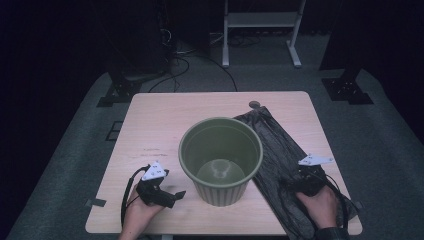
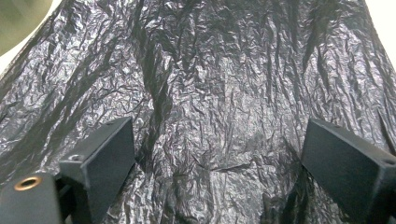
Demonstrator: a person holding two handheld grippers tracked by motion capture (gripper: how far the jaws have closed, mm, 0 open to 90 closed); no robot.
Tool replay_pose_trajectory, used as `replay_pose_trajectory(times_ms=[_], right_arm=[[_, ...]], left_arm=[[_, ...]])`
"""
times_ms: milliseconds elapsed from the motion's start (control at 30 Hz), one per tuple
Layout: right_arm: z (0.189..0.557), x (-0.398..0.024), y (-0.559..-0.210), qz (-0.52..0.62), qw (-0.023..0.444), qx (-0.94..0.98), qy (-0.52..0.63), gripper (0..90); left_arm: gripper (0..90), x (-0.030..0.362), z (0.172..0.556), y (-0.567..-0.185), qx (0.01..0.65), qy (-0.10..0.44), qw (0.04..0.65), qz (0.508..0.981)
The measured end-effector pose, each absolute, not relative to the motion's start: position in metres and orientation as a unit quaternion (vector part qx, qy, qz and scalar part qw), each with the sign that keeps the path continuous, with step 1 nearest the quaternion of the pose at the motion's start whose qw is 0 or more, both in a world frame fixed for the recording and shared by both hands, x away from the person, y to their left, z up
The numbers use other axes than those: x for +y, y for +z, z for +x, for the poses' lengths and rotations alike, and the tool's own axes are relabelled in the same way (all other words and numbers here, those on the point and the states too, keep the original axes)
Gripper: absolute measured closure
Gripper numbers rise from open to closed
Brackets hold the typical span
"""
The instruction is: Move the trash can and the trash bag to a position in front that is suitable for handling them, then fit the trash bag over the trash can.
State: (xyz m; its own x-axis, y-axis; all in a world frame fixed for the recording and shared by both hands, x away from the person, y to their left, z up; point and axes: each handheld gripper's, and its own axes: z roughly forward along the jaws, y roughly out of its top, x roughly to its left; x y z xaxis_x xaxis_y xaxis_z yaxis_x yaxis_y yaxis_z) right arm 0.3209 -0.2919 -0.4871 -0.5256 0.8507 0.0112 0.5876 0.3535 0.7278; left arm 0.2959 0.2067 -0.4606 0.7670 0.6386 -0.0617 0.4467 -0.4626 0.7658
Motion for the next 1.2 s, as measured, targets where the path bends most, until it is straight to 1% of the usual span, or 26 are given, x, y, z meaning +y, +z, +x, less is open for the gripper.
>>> replay_pose_trajectory(times_ms=[333,533,733,800,833,867,900,967,1000,1033,1067,1167,1200], right_arm=[[0.321,-0.292,-0.487,0.448,0.188,0.802,0.349,8.8],[0.321,-0.292,-0.487,0.448,0.188,0.802,0.348,8.8],[0.32,-0.291,-0.487,0.449,0.188,0.802,0.348,8.8],[0.319,-0.291,-0.487,0.45,0.189,0.8,0.348,10.2],[0.318,-0.291,-0.487,0.448,0.19,0.8,0.351,13.7],[0.318,-0.291,-0.487,0.448,0.19,0.8,0.351,13.7],[0.316,-0.291,-0.487,0.446,0.19,0.8,0.354,16.2],[0.313,-0.29,-0.486,0.439,0.19,0.801,0.361,26.4],[0.31,-0.289,-0.485,0.429,0.189,0.803,0.366,37.4],[0.31,-0.289,-0.485,0.429,0.189,0.803,0.366,37.4],[0.309,-0.288,-0.485,0.426,0.188,0.805,0.369,42.5],[0.305,-0.286,-0.483,0.412,0.179,0.811,0.375,69.9],[0.304,-0.285,-0.483,0.41,0.177,0.812,0.375,75.4]], left_arm=[[0.0,0.213,0.308,-0.475,0.33,0.119,0.382,0.855],[0.0,0.212,0.311,-0.481,0.323,0.123,0.36,0.866],[0.0,0.211,0.31,-0.484,0.316,0.137,0.361,0.867],[0.0,0.211,0.31,-0.484,0.316,0.138,0.361,0.866],[0.0,0.211,0.31,-0.484,0.316,0.138,0.361,0.866],[0.0,0.211,0.31,-0.484,0.316,0.137,0.361,0.866],[0.0,0.211,0.31,-0.484,0.316,0.137,0.361,0.866],[0.0,0.211,0.31,-0.484,0.316,0.138,0.361,0.866],[0.0,0.211,0.31,-0.484,0.317,0.138,0.361,0.866],[0.0,0.211,0.31,-0.484,0.317,0.138,0.361,0.866],[0.0,0.211,0.31,-0.484,0.318,0.138,0.361,0.866],[0.0,0.21,0.31,-0.484,0.318,0.138,0.361,0.865],[0.0,0.21,0.31,-0.484,0.318,0.138,0.361,0.865]])
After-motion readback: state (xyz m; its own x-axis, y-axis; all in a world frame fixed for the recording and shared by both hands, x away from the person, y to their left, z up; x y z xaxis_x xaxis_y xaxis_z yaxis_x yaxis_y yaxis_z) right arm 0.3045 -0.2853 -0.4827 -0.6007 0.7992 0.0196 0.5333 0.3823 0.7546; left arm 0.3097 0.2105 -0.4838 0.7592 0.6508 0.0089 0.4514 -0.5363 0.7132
